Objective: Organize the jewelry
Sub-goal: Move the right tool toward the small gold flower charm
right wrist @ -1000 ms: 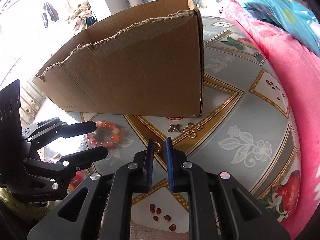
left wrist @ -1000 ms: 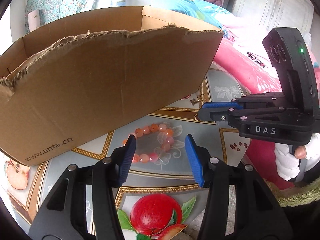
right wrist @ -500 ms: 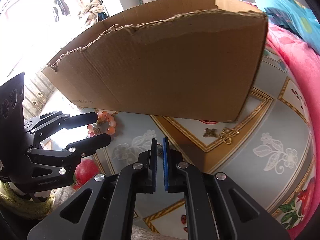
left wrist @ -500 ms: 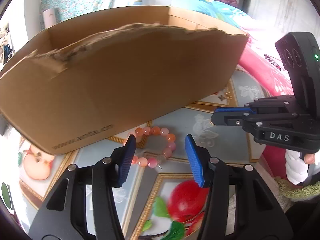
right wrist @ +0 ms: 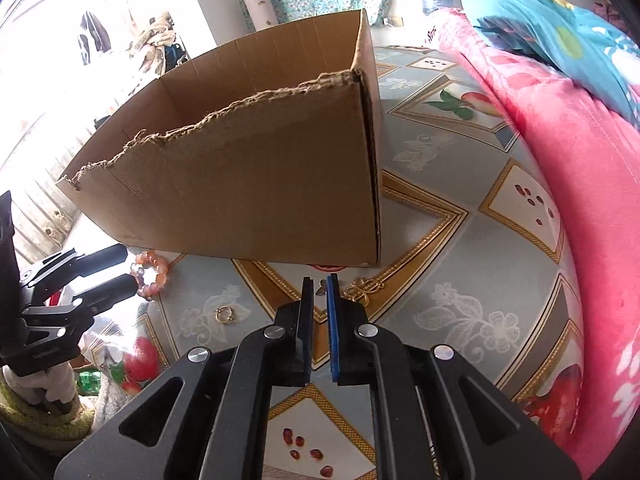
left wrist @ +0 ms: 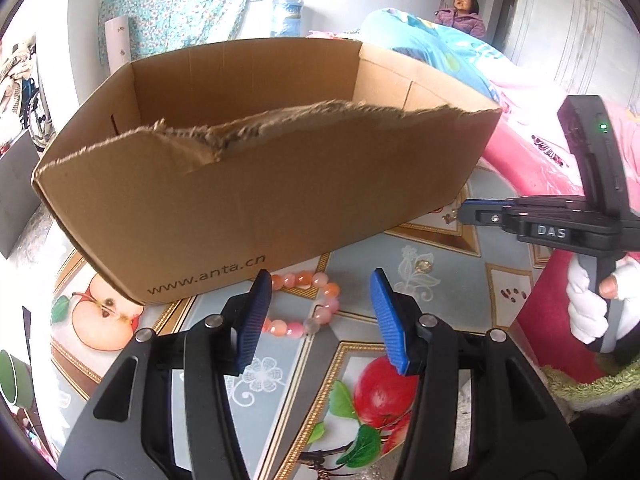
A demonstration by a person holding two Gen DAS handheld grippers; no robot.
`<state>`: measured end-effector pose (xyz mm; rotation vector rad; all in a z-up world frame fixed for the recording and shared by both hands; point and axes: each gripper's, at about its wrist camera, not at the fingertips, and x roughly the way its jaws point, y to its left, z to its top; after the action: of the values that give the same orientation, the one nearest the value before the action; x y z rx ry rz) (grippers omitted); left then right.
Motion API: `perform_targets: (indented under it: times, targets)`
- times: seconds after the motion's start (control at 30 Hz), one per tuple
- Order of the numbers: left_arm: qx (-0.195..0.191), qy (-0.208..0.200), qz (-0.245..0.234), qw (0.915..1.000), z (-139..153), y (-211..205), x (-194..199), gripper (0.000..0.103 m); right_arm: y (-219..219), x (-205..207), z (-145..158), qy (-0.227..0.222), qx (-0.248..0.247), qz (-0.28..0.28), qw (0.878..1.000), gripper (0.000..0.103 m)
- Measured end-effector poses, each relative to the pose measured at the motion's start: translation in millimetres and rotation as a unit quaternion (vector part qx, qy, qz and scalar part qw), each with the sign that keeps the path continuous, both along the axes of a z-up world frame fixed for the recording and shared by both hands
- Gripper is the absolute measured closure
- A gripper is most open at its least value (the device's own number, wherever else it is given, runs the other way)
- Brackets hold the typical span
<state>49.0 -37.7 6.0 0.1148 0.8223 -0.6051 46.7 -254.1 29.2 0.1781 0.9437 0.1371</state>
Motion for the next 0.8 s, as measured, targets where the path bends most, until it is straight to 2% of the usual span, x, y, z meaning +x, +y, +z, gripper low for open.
perform_targets:
  times: [0.1,0.3,0.53,0.8]
  targets:
    - [-0.006,0.0,-0.013,0.9999,3.4,-5.8,-4.1,0.054,2.7,8.4,-3.0,0.0,-0.023,0.008,1.0,0.096]
    - [-0.009,0.001,-0.048,0.9988,5.2,-21.3,-17.1,0.054,2.3,14.0,-10.3,0.002,-0.04,0.011,0.999,0.096]
    - [-0.008,0.01,-0.074,0.9972,-2.2,-36.2,-27.3,0.054,5.6,17.8,-8.4,0.013,-0.031,0.023,0.999,0.096]
    - [-0.003,0.01,-0.081,0.9966,-4.5,-42.6,-29.5,0.054,17.9,10.0,-7.4,0.024,-0.011,0.041,0.999,0.096]
